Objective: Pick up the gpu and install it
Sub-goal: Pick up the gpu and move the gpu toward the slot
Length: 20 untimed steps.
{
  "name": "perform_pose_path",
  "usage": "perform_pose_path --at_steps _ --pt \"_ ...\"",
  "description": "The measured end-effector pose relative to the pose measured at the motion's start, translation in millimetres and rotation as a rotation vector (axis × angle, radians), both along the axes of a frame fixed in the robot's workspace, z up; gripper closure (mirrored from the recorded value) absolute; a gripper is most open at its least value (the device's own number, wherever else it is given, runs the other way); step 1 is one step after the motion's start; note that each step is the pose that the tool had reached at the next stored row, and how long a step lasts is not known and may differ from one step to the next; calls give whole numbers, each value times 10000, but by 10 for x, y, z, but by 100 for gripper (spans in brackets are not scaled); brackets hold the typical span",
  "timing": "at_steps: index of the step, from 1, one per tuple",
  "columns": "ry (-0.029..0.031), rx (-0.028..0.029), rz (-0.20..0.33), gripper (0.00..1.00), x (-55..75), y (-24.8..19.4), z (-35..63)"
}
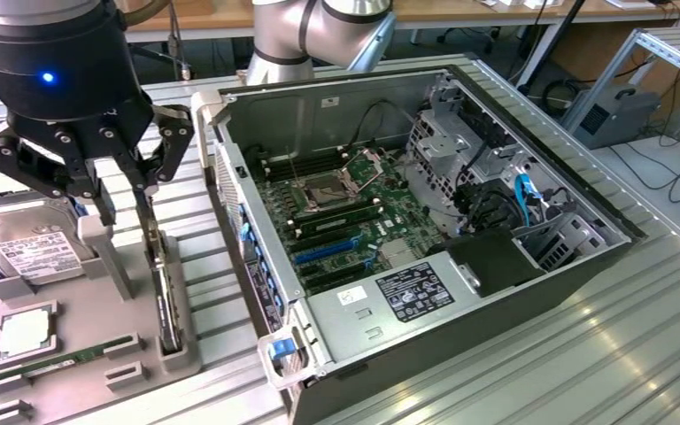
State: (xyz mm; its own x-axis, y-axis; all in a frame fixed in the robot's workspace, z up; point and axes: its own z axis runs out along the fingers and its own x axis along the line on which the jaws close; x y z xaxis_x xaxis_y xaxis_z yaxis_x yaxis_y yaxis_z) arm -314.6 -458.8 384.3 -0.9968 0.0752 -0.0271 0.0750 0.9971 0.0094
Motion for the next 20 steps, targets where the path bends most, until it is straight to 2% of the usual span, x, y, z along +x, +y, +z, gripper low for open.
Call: perform_pose_path --at_steps 1,4,9,20 --pt "-2 109 7 64 0 -1 -19" --pt "0 229 34 64 -1 -5 -57" --pt "0 246 52 64 -1 -6 -171" --pt "8 246 52 64 -1 -6 -407"
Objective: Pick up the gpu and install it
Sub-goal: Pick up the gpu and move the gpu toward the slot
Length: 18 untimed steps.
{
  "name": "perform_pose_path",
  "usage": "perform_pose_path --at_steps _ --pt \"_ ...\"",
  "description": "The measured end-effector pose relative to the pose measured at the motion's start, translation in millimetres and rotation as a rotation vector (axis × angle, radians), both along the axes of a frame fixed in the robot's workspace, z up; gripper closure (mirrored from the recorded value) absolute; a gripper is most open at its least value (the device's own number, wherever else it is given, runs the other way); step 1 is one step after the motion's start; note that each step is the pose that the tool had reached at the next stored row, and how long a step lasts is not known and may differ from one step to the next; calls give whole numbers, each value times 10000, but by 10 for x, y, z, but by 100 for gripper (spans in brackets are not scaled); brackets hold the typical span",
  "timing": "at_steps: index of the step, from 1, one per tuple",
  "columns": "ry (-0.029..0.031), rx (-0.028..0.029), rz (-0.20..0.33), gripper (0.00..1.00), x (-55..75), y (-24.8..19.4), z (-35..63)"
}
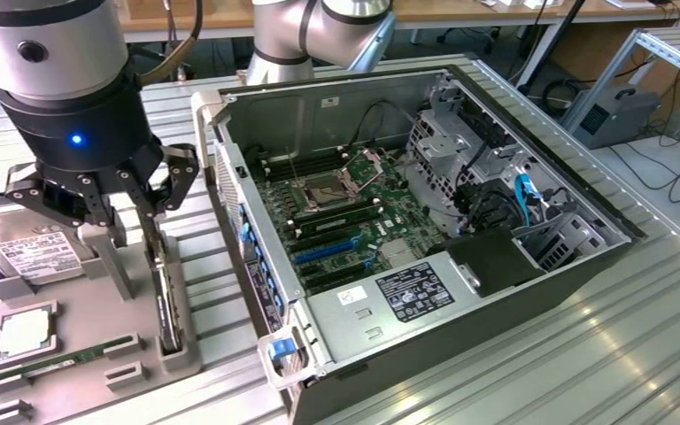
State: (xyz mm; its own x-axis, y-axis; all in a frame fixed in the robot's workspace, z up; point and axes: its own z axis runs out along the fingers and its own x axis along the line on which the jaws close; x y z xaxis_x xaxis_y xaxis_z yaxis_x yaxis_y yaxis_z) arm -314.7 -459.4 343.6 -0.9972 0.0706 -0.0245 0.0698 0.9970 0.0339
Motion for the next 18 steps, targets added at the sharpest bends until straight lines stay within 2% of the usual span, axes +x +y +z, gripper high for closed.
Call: perform_pose_path --at_steps 6,12,15,18 --pt "26 1 0 64 -5 0 -157" --pt "85 1 0 64 -7 0 -358" --pt "87 0 0 64 -7 0 -378" --pt "88 -1 0 64 -7 0 -485"
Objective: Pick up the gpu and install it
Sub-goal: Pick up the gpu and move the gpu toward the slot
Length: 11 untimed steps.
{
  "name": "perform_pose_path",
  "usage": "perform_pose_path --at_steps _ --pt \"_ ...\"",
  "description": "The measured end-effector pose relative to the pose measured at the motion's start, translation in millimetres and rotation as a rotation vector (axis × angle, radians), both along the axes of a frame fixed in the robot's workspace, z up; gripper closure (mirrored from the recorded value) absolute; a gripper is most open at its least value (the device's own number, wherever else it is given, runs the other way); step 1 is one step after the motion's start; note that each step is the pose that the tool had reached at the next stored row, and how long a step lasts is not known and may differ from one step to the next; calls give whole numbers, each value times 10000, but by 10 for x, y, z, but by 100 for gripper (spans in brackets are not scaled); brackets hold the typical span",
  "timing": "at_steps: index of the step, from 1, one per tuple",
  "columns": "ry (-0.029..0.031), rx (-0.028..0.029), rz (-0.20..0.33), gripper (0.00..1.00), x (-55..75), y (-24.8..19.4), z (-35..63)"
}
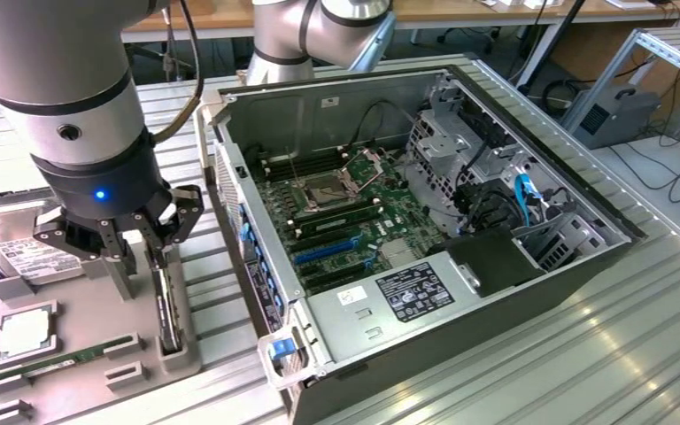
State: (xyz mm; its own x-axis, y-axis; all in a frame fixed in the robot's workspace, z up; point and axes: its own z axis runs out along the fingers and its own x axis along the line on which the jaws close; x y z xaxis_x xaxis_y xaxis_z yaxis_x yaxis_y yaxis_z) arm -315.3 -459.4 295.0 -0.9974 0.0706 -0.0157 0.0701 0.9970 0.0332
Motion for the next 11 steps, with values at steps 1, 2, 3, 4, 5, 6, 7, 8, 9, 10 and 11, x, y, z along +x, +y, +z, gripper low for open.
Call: perform_pose_path --at_steps 1,2,3,4,5,6,7,8,9,10,11 --pt "0 0 0 64 0 0 0" --pt "-2 2 0 64 0 0 -1" --pt "-1 1 0 64 0 0 -1" --pt "-1 1 0 64 0 0 -1" --pt "-5 5 0 64 0 0 -9" --pt "-3 3 0 64 0 0 -21" --pt "-2 2 0 64 0 0 -32" --pt "-2 2 0 64 0 0 -49" --pt "-2 2 0 64 0 0 -57" --pt "-2 2 0 64 0 0 -66" --pt "-2 2 0 64 -1 0 -72"
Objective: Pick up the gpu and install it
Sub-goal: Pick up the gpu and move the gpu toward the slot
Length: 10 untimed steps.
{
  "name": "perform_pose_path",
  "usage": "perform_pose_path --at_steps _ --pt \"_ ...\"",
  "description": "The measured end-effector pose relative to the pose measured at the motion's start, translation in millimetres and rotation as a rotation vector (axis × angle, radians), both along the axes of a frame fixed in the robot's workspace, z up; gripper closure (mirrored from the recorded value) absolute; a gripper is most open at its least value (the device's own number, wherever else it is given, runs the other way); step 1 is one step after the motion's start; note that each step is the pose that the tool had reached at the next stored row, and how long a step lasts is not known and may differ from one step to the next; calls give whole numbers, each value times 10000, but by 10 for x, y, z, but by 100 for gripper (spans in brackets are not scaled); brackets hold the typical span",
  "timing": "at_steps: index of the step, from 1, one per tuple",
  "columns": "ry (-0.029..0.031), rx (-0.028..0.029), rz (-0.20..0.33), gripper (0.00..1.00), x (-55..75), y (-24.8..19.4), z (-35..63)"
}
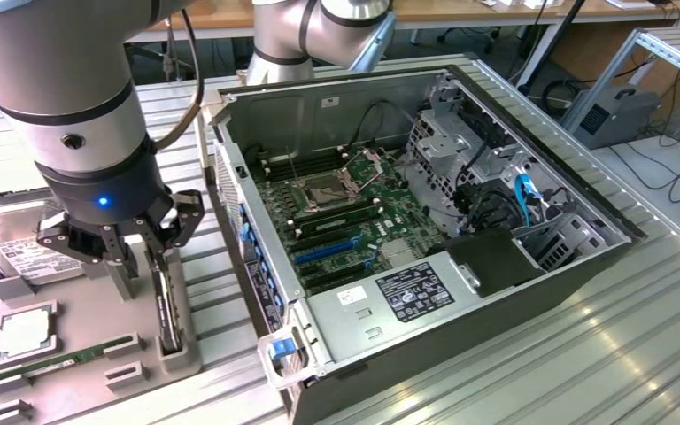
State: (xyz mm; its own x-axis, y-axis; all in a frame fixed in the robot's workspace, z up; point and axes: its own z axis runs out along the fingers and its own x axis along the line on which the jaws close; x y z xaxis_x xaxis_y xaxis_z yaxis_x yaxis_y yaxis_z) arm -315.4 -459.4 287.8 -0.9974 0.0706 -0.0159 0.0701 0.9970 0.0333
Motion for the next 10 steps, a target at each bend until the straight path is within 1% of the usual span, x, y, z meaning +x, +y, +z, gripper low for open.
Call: perform_pose_path --at_steps 10 --pt "-1 1 0 64 -1 -4 -63"
